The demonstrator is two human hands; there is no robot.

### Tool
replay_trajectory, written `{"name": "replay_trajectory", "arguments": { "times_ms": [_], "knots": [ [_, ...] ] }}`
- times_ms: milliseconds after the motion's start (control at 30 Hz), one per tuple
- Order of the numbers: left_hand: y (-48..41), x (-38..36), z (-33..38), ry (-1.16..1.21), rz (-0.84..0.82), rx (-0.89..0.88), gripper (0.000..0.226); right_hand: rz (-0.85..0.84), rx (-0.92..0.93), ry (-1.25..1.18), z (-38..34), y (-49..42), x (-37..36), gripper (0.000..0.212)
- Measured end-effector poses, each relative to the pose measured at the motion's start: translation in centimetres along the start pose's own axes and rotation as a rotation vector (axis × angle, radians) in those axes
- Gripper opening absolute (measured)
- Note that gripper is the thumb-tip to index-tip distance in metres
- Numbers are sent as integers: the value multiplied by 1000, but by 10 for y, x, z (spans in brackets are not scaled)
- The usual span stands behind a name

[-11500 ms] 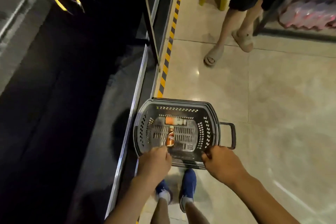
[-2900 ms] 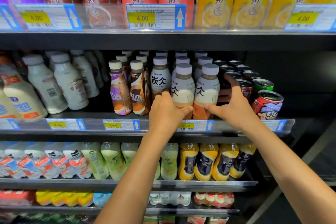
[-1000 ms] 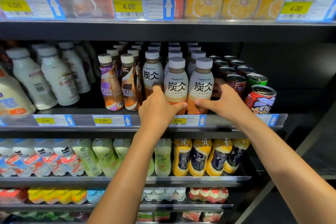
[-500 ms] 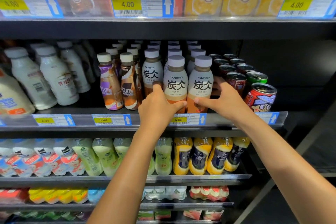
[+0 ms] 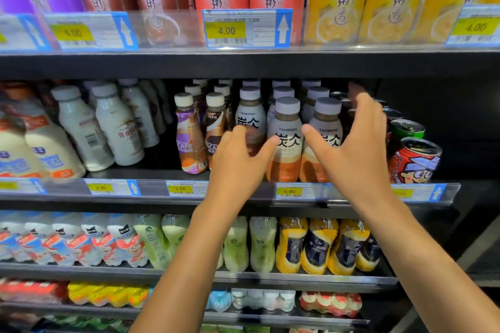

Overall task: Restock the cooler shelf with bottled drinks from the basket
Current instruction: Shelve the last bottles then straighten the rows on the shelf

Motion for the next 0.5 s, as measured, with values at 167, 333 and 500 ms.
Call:
{"name": "replay_trajectory", "arguments": {
  "times_ms": [167,333,500],
  "knots": [
    [-18,70,-26,186,183,-30,9,47,140,-86,-60,9,-23,48],
    [-44,104,-82,179,176,74,10,-141,50,-94,-80,16,-77,32],
    [-66,94,-130,262,-146,298,61,-359,-133,180,-77,21,-120,38]
  ]
}}
Point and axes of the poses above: each hand's wrist, its own y-axis away from the middle knuckle, its own x-axis out of the back of the hand, z = x × y, the point moved 3 cm from there along -y, towards the middle knuckle, and after that the axes turned 3 degrees about z, right-handed, at the moved point
